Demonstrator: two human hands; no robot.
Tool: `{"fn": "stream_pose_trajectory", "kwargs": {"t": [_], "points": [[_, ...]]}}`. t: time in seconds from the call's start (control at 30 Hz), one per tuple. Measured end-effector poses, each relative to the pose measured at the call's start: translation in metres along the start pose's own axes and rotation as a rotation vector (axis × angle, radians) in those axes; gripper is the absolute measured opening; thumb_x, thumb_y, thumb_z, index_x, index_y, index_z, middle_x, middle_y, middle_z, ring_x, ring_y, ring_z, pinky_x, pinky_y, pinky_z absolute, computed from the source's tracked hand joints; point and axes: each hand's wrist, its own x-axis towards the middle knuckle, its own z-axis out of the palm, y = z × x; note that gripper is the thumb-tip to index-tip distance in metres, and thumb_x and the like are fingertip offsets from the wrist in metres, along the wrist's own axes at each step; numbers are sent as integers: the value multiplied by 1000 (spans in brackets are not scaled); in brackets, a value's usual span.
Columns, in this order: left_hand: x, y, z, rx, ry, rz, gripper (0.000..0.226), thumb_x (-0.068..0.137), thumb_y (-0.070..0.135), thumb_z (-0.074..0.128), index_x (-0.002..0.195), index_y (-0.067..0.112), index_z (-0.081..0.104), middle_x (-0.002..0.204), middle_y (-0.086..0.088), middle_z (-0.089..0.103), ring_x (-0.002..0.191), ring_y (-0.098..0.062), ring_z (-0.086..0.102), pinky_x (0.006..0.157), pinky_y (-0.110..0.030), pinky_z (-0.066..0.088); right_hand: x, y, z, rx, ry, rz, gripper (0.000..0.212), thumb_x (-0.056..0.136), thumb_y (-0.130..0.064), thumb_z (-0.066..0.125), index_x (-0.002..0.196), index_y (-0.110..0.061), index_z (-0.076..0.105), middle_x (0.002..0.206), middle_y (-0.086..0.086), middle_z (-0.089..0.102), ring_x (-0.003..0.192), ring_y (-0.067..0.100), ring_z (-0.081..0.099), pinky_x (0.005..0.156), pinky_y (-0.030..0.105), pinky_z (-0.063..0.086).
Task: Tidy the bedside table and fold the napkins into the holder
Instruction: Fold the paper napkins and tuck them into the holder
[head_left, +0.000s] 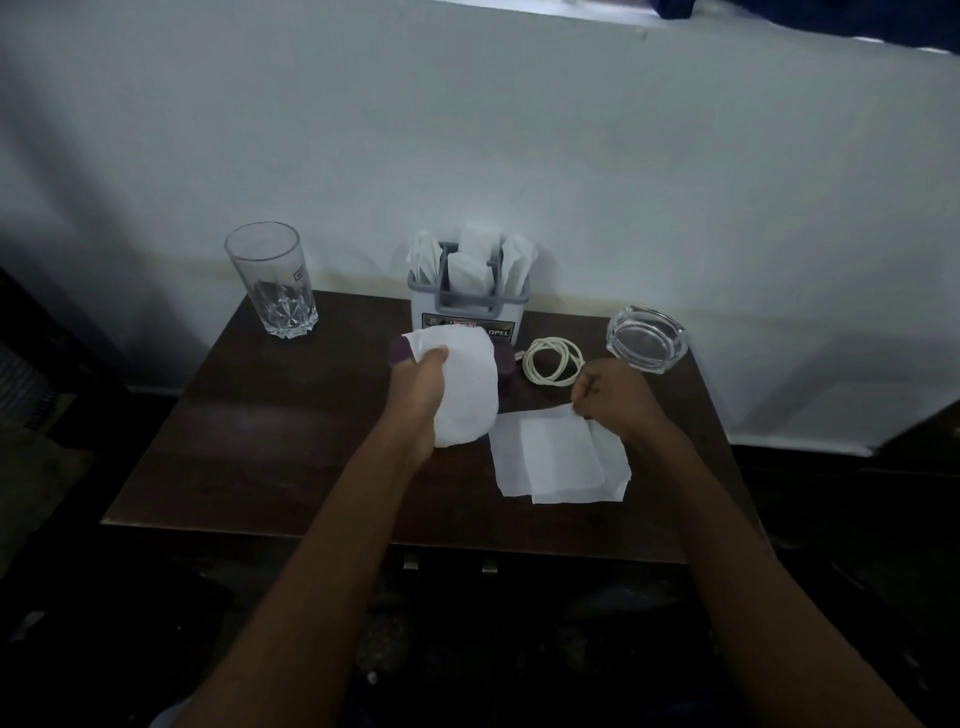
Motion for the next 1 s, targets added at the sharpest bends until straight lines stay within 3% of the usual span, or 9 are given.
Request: {"fn": "stream_pose_trajectory", "kwargs": {"t": [0.1, 0.2, 0.37, 0.47, 0.6, 0.7, 0.83, 0.9, 1.0], "points": [[2, 0, 0, 9, 15, 21, 39, 99, 26, 40, 134, 11, 44, 124, -11, 55, 94, -24, 50, 68, -35, 44, 0, -9, -10, 96, 11, -43, 29, 72, 11, 60, 59, -14, 54, 67, 16, 64, 59, 22, 57, 59, 30, 48], [2, 0, 0, 13, 19, 44, 40, 98, 26, 40, 135, 10, 44, 123, -11, 55, 96, -24, 50, 64, -31, 44, 5, -4, -5, 48, 81, -14, 27, 74, 6, 58, 60, -18, 54, 61, 3, 60, 56, 18, 56, 62, 32, 49], [4, -1, 1, 29, 28, 52, 41, 98, 26, 41, 136, 10, 43, 124, -11, 55, 95, -24, 50, 64, -30, 43, 5, 16, 11, -100, -33, 81, 13, 74, -3, 66, 75, -15, 66, 92, 8, 69, 91, 24, 63, 85, 37, 52], [4, -1, 2, 41, 33, 47, 41, 98, 26, 41, 136, 10, 43, 129, -12, 53, 96, -24, 49, 72, -35, 42, 4, 15, 10, -95, -27, 56, 21, 73, 1, 64, 61, -16, 61, 80, 6, 69, 80, 19, 63, 75, 30, 51], [4, -1, 1, 50, 30, 54, 41, 98, 26, 41, 136, 10, 43, 125, -11, 53, 94, -23, 49, 57, -28, 41, 1, 2, -3, 49, 5, 7, 30, 74, 6, 63, 57, -16, 55, 64, 1, 59, 60, 13, 54, 57, 20, 43], [5, -2, 1, 56, 29, 70, 41, 98, 26, 41, 136, 10, 43, 117, -9, 54, 94, -24, 50, 54, -25, 40, -3, -12, -19, 181, 33, -50, 23, 76, 8, 61, 66, -12, 57, 72, 15, 63, 64, 18, 55, 62, 25, 46], [6, -2, 1, 69, 32, 100, 41, 98, 26, 41, 135, 9, 44, 124, -11, 55, 94, -23, 51, 54, -24, 39, -10, -34, -37, 245, 16, -155, 27, 76, 11, 58, 69, -15, 60, 67, 3, 61, 60, 9, 55, 62, 19, 47], [6, -2, 1, 74, 34, 116, 39, 98, 25, 41, 133, 8, 46, 126, -12, 55, 95, -23, 50, 58, -27, 41, -16, -45, -44, 231, -4, -201, 20, 75, 12, 58, 76, -7, 64, 71, 6, 61, 66, 15, 55, 64, 21, 46], [5, -1, 0, 93, 41, 115, 39, 99, 26, 41, 133, 8, 45, 127, -12, 54, 96, -23, 49, 74, -33, 42, -28, -62, -59, 159, -58, -272, 21, 74, 13, 57, 84, -4, 67, 76, 9, 63, 67, 13, 55, 59, 11, 44]]}}
